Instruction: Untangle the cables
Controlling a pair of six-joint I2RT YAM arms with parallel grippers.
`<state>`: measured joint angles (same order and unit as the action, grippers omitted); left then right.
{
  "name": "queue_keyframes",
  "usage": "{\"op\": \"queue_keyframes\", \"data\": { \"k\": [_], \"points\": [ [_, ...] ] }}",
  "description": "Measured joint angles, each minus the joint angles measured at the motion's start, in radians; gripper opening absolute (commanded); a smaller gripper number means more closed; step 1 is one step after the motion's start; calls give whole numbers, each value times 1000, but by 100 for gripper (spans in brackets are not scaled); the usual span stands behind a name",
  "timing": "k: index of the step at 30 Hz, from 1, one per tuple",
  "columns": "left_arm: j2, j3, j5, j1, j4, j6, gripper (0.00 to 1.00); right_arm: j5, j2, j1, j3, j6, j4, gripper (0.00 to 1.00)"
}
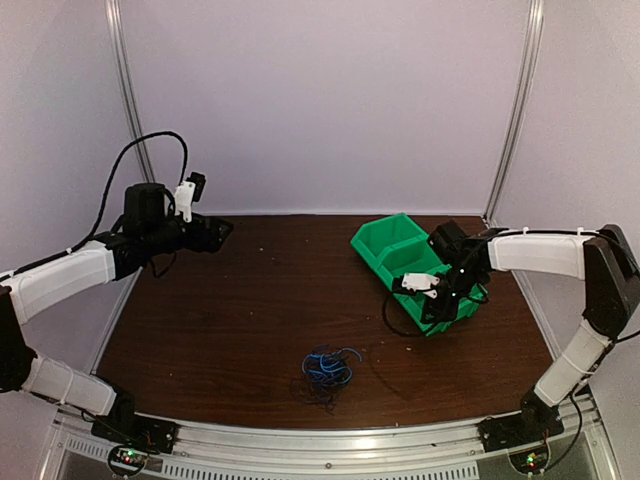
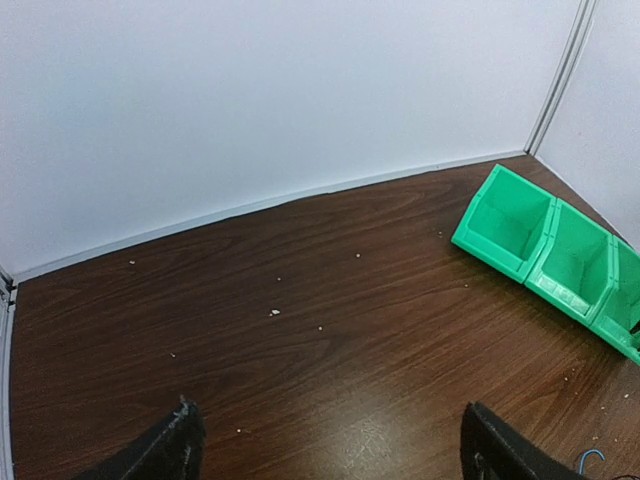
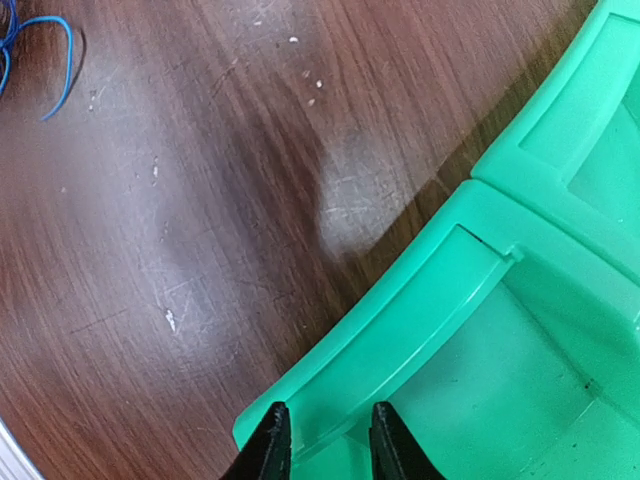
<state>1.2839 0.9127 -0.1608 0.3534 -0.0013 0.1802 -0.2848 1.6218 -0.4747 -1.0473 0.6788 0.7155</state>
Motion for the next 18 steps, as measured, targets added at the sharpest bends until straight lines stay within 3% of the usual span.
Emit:
{"op": "queue_keyframes", "data": {
  "k": [5,9,13,18],
  "points": [
    [0,0,-1,0,0,0,90,23,-6,-10,14,80,2,34],
    [0,0,-6,0,0,0,90,20,-23,-12,19,103,14,48],
    [0,0,-19,0,0,0,90,20,-81,-12,21,59,1,56],
    [7,0,-31,0,0,0,90,40,-67,-12,19,-26,-55,58]
  ]
}}
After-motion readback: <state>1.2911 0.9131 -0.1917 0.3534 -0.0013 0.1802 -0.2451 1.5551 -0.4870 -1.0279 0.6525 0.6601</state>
